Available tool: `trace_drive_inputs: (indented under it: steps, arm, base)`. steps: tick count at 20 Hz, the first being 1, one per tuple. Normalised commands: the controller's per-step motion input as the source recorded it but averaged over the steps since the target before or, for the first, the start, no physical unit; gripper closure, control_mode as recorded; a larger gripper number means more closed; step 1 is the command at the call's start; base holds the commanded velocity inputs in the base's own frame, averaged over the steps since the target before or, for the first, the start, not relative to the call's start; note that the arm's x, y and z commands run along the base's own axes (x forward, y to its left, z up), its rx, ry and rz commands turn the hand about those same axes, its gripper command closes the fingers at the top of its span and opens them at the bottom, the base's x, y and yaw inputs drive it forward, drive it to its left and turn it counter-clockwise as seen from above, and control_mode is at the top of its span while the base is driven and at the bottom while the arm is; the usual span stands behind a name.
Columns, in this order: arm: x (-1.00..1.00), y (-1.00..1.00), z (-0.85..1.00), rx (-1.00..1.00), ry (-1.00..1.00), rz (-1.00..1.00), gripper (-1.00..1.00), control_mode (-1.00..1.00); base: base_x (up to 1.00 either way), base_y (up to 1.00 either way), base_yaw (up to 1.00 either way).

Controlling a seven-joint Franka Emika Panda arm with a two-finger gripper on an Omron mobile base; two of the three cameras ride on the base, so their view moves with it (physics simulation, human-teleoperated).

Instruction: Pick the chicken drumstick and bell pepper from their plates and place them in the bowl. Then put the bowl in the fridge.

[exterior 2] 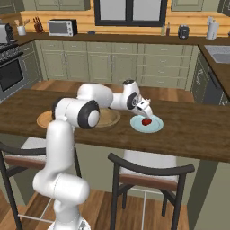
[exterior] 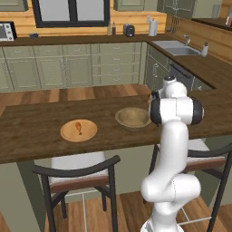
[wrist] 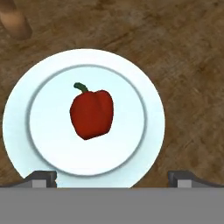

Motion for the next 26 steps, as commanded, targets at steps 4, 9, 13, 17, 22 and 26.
trace_drive_inputs:
  steps: [4,9,13,17,22,26]
  arm:
    - [0.49,-0.15,-0.07,0.09,0.11,0.00,-1.00,-1.00]
    - [0.60,-0.11,-0.36,0.04,0.13,0.00,-1.00,-1.00]
    - [0.31,0.00,-0.51,0.01,0.13,0.00,-1.00,-1.00]
    - [0.05,0.00,-0.28,0.01,0.07,0.00,-1.00,-1.00]
    - [-0.15,0.00,-0.15,0.00,0.03,-0.01,-1.00,-1.00]
    - [-0.33,0.00,-0.24,0.00,0.01,-0.04,-1.00,-1.00]
  base:
    - [0.00,0.00,0.00]
    - [0.00,0.00,0.00]
    - [0.00,0.00,0.00]
    - [0.00,0.00,0.00]
    - [0.00,0.00,0.00]
    - [0.00,0.00,0.00]
